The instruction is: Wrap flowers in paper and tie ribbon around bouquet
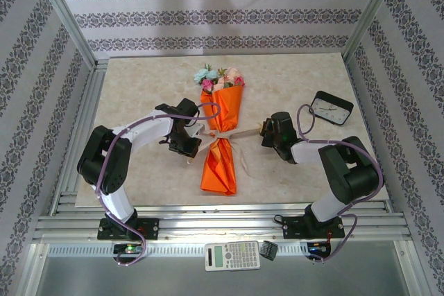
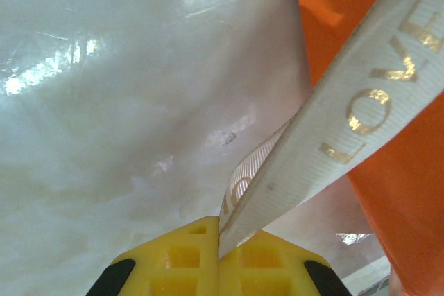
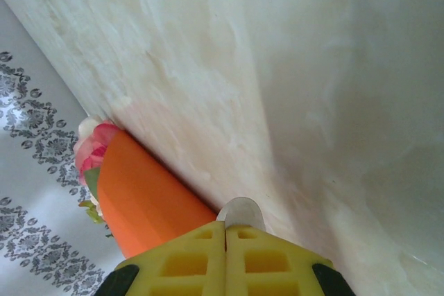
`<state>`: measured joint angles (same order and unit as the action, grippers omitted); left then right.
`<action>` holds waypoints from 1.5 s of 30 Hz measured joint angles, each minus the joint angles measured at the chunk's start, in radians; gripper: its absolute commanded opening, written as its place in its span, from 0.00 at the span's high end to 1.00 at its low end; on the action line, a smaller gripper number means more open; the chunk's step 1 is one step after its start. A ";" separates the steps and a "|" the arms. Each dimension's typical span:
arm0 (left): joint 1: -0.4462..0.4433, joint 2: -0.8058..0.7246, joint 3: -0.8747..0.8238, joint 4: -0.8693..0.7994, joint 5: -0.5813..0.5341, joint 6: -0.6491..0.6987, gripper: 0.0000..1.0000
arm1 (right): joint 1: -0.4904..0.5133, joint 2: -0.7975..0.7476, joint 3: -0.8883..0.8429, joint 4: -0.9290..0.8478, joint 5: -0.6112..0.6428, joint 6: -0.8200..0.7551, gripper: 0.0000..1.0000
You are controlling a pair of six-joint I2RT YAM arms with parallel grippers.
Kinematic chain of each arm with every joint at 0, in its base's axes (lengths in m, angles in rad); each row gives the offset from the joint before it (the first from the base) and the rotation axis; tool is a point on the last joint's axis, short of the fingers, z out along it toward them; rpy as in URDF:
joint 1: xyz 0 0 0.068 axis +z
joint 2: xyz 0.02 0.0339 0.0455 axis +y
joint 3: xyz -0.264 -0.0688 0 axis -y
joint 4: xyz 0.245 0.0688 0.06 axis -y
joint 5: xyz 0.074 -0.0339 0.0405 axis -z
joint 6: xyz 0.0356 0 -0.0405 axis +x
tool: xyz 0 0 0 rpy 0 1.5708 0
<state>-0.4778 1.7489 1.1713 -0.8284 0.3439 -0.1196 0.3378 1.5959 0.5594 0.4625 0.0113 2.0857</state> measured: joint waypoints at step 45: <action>-0.021 0.020 0.081 -0.002 0.067 -0.023 1.00 | 0.117 0.152 0.356 -0.316 -0.203 -0.267 0.80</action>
<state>-0.4984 1.7691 1.2526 -0.8299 0.4107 -0.1429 0.4545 1.7477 0.9157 0.1463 -0.1921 1.8183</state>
